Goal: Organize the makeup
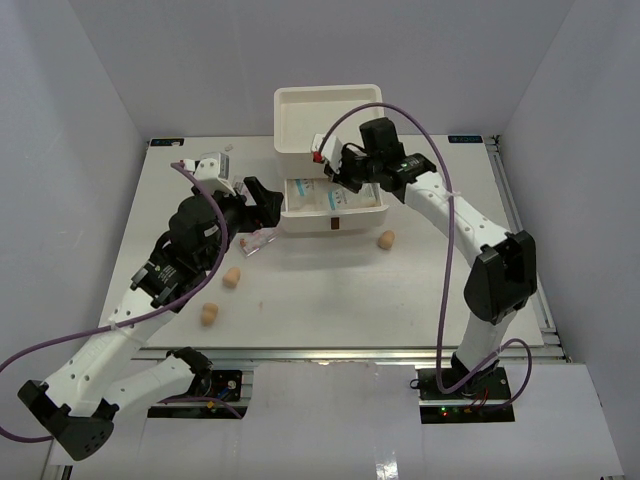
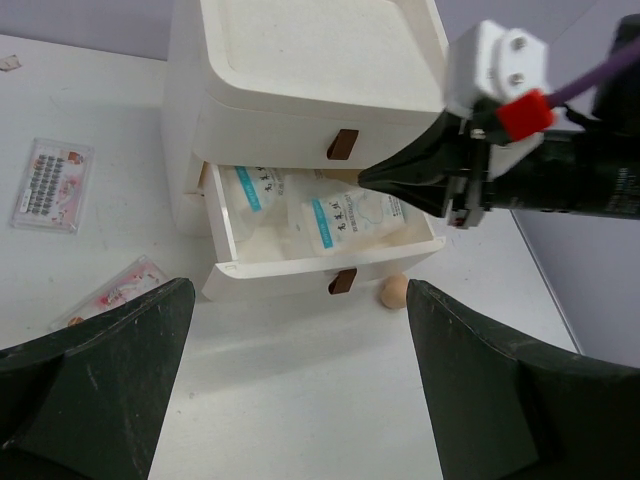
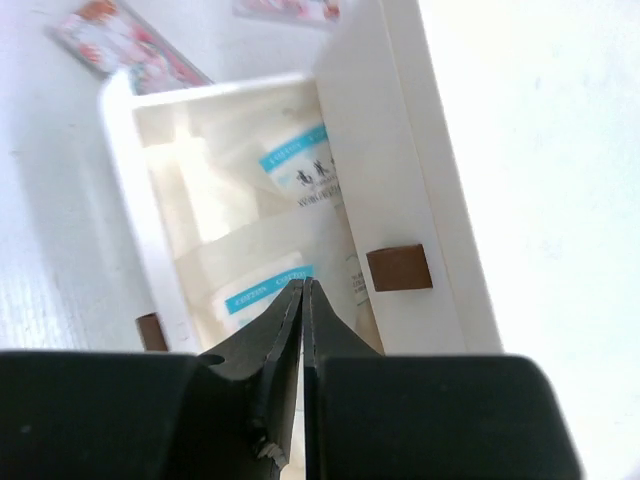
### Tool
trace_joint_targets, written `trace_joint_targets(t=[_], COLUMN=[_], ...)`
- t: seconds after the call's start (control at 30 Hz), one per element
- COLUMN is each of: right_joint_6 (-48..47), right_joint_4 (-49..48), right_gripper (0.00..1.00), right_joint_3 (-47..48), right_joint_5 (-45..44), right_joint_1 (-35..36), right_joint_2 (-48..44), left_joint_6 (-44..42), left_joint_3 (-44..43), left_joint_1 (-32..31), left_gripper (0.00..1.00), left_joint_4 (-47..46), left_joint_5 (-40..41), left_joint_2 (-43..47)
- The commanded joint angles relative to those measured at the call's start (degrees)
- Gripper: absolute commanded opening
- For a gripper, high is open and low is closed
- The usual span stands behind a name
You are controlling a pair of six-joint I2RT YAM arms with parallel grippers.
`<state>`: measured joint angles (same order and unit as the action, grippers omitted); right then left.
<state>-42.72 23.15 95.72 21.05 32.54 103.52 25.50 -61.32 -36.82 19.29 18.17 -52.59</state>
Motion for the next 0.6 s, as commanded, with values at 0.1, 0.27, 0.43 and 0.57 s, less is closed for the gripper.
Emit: trace_joint_targets(t=[0.1, 0.27, 0.43, 0.57], right_joint_6=[-28.32, -55.27, -35.31, -22.03], right_joint_4=[23.87, 46.42, 25.39, 4.18], right_gripper=[0.08, 0.08, 0.08, 0.08], right_joint_3=[-0.65, -2.73, -12.66, -18.81], right_joint_5=[23.58, 25.47, 11.40, -1.58], right_joint_1=[-0.08, 1.47, 4.59, 7.31], right_joint_2=[-4.73, -1.48, -1.93, -1.67], left_joint_6=[-0.72, -0.89, -0.60, -0.08], left_joint_3=[-1.18, -1.26, -1.06, -0.66], left_joint_1=[0.34, 0.34, 0.34, 0.34], left_gripper=[0.98, 0.98, 0.98, 0.98], left_joint_4=[-0.03, 0.40, 0.52, 0.57], left_joint_5=[-0.38, 0.25, 0.17, 0.04], left_joint_2=[0.40, 1.29, 1.52, 1.59])
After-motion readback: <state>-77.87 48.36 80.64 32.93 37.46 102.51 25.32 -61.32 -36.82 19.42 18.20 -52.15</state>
